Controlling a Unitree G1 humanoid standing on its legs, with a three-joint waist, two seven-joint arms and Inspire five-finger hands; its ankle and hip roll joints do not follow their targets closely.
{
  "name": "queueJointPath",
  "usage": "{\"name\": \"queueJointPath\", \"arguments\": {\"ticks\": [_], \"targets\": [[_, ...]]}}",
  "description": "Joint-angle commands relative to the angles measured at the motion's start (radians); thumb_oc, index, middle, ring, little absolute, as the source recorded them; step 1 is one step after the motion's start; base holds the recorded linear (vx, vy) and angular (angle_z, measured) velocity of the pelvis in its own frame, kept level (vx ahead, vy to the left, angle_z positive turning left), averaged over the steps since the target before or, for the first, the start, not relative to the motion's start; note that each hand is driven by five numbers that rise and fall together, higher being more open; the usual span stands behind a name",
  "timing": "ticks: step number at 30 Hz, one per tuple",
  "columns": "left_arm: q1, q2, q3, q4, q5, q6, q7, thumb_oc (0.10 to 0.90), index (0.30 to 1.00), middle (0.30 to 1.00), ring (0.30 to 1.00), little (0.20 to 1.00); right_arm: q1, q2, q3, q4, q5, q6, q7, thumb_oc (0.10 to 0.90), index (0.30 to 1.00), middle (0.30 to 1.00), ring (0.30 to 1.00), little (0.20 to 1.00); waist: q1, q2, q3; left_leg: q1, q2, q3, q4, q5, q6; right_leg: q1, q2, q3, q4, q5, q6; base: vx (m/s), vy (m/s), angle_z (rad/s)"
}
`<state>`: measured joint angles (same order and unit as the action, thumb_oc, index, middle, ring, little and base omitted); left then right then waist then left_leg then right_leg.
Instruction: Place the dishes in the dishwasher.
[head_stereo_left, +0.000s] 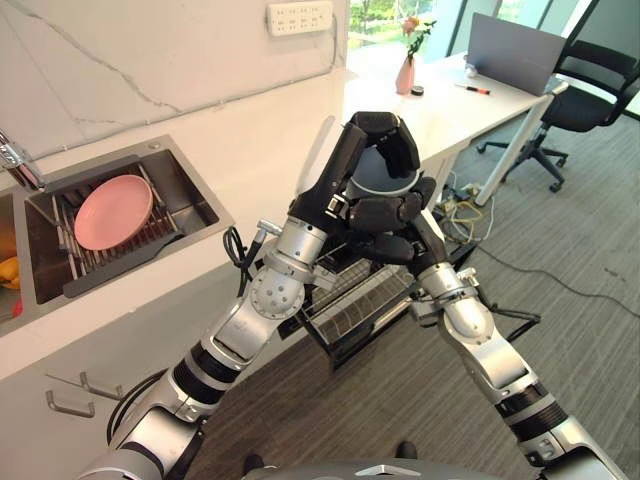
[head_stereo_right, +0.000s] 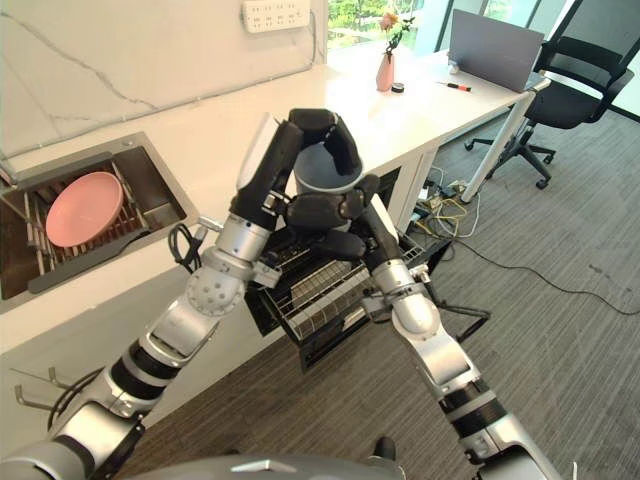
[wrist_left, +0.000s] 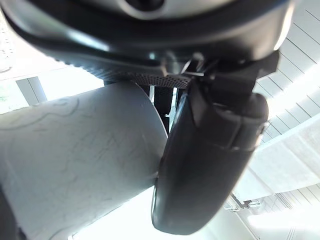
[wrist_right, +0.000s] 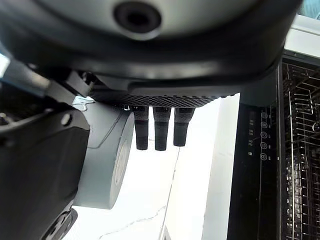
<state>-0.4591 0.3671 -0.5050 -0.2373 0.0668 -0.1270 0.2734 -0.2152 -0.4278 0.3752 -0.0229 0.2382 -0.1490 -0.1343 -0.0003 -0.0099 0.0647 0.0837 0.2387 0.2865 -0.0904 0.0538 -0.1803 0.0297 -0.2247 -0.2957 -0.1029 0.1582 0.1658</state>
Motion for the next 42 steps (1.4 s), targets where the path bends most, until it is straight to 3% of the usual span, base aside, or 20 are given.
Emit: {"name": "queueJointPath", "arguments": {"ticks": [1, 13, 14, 15, 24, 25, 29, 32, 34, 35, 37, 40, 41, 42], "targets": [[-0.225, -0.072, -0.15, 0.002, -0.053, -0.088, -0.021, 0.4, 0.3, 0.3, 0.3, 0.3, -0.202, 0.028, -0.109, -0.049, 0.026, -0.095, -0.088, 0.4, 0.3, 0.3, 0.3, 0.3, 0.031, -0.002, -0.032, 0.005, -0.017, 0.009, 0.003, 0.006, 0.023, 0.144, -0.071, -0.061, 0.023, -0.087, 0.075, 0.0, 0.0, 0.0], [-0.202, -0.072, -0.16, 0.027, -0.079, -0.087, 0.002, 0.4, 0.3, 0.3, 0.3, 0.3, -0.165, 0.061, -0.155, -0.04, -0.013, -0.119, -0.169, 0.4, 0.3, 0.3, 0.3, 0.3, 0.032, -0.003, -0.03, 0.006, -0.014, 0.011, 0.003, 0.005, 0.023, 0.145, -0.068, -0.062, 0.023, -0.088, 0.074, 0.0, 0.001, 0.01], [-0.2, -0.073, -0.161, 0.03, -0.082, -0.087, 0.002, 0.428, 0.342, 0.342, 0.342, 0.342, -0.163, 0.061, -0.159, -0.04, -0.016, -0.12, -0.173, 0.4, 0.3, 0.3, 0.3, 0.3, 0.032, -0.003, -0.03, 0.006, -0.014, 0.011, 0.003, 0.006, 0.023, 0.145, -0.069, -0.062, 0.023, -0.088, 0.074, 0.0, 0.0, 0.0], [-0.196, -0.072, -0.163, 0.034, -0.087, -0.086, 0.002, 0.8, 0.9, 0.9, 0.9, 0.9, -0.161, 0.059, -0.164, -0.04, -0.022, -0.121, -0.18, 0.4, 0.3, 0.3, 0.3, 0.3, 0.032, -0.003, -0.029, 0.006, -0.013, 0.011, 0.003, 0.006, 0.024, 0.145, -0.069, -0.062, 0.023, -0.088, 0.074, 0.0, 0.0, 0.0], [-0.143, -0.052, -0.138, 0.036, -0.162, -0.087, -0.022, 0.8, 0.9, 0.9, 0.9, 0.9, -0.14, 0.018, -0.27, -0.072, -0.114, -0.125, -0.255, 0.4, 0.3, 0.3, 0.3, 0.3, 0.03, 0.002, -0.029, -0.004, -0.015, 0.004, 0.003, 0.009, 0.021, 0.148, -0.072, -0.076, 0.022, -0.088, 0.075, 0.0, 0.0, 0.02], [-0.087, -0.038, -0.122, 0.038, -0.225, -0.093, -0.042, 0.8, 0.9, 0.9, 0.9, 0.9, -0.133, 0.002, -0.316, -0.066, -0.137, -0.122, -0.28, 0.4, 0.3, 0.3, 0.3, 0.3, 0.034, 0.002, -0.028, -0.008, -0.015, 0.001, 0.003, 0.009, 0.021, 0.149, -0.073, -0.083, 0.022, -0.087, 0.075, 0.0, -0.004, 0.11], [-0.002, -0.009, -0.11, 0.051, -0.269, -0.083, -0.088, 0.8, 0.9, 0.9, 0.9, 0.9, -0.123, -0.039, -0.358, -0.045, -0.148, -0.116, -0.286, 0.4, 0.3, 0.3, 0.3, 0.3, 0.041, -0.001, -0.026, -0.012, -0.016, -0.003, 0.003, 0.011, 0.021, 0.15, -0.071, -0.087, 0.022, -0.087, 0.075, 0.0, -0.003, 0.08], [0.132, 0.058, -0.076, 0.05, -0.309, -0.072, -0.165, 0.8, 0.9, 0.9, 0.9, 0.9, -0.104, -0.108, -0.404, -0.018, -0.156, -0.105, -0.257, 0.4, 0.3, 0.3, 0.3, 0.3, 0.057, -0.007, -0.016, -0.019, -0.016, -0.008, 0.003, 0.015, 0.019, 0.149, -0.069, -0.095, 0.023, -0.085, 0.075, -0.01, -0.008, 0.05], [0.139, 0.06, -0.074, 0.045, -0.311, -0.071, -0.169, 0.8, 0.9, 0.9, 0.9, 0.9, -0.101, -0.108, -0.403, -0.018, -0.155, -0.105, -0.255, 0.4, 0.3, 0.3, 0.3, 0.3, 0.056, -0.007, -0.019, -0.02, -0.016, -0.008, 0.003, 0.015, 0.019, 0.149, -0.069, -0.096, 0.023, -0.085, 0.075, 0.0, -0.004, 0.06], [0.204, 0.1, -0.054, 0.056, -0.315, -0.069, -0.213, 0.8, 0.9, 0.9, 0.9, 0.9, -0.082, -0.182, -0.413, -0.015, -0.21, -0.087, -0.215, 0.4, 0.3, 0.3, 0.3, 0.3, 0.067, -0.012, -0.009, -0.021, -0.015, -0.013, 0.003, 0.011, 0.015, 0.154, -0.067, -0.101, 0.024, -0.092, 0.076, -0.02, -0.009, 0.11], [0.267, 0.138, -0.036, 0.067, -0.34, -0.053, -0.272, 0.8, 0.9, 0.9, 0.9, 0.9, -0.058, -0.252, -0.412, -0.008, -0.249, -0.076, -0.167, 0.4, 0.3, 0.3, 0.3, 0.3, 0.072, -0.015, -0.005, -0.038, -0.018, -0.024, 0.003, 0.022, 0.015, 0.146, -0.066, -0.107, 0.023, -0.085, 0.075, -0.04, -0.01, 0.14], [0.368, 0.2, -0.047, 0.101, -0.422, 0.008, -0.427, 0.8, 0.9, 0.9, 0.9, 0.9, -0.032, -0.395, -0.386, 0.015, -0.308, -0.062, -0.063, 0.4, 0.3, 0.3, 0.3, 0.3, 0.079, -0.019, 0.007, -0.053, -0.02, -0.036, 0.003, 0.027, 0.012, 0.147, -0.067, -0.121, 0.023, -0.084, 0.077, -0.03, -0.008, 0.13], [0.369, 0.2, -0.046, 0.1, -0.423, 0.009, -0.427, 0.8, 0.9, 0.9, 0.9, 0.9, -0.032, -0.395, -0.385, 0.015, -0.308, -0.062, -0.062, 0.4, 0.3, 0.3, 0.3, 0.3, 0.079, -0.019, 0.006, -0.054, -0.02, -0.037, 0.003, 0.027, 0.012, 0.147, -0.067, -0.122, 0.023, -0.084, 0.077, -0.01, 0.003, 0.19], [0.397, 0.221, -0.053, 0.109, -0.453, 0.034, -0.481, 0.8, 0.9, 0.9, 0.9, 0.9, -0.035, -0.448, -0.358, 0.025, -0.34, -0.055, -0.016, 0.4, 0.3, 0.3, 0.3, 0.3, 0.083, -0.021, 0.01, -0.054, -0.02, -0.037, 0.003, 0.027, 0.011, 0.149, -0.066, -0.126, 0.023, -0.085, 0.078, 0.0, 0.004, 0.17]]}}
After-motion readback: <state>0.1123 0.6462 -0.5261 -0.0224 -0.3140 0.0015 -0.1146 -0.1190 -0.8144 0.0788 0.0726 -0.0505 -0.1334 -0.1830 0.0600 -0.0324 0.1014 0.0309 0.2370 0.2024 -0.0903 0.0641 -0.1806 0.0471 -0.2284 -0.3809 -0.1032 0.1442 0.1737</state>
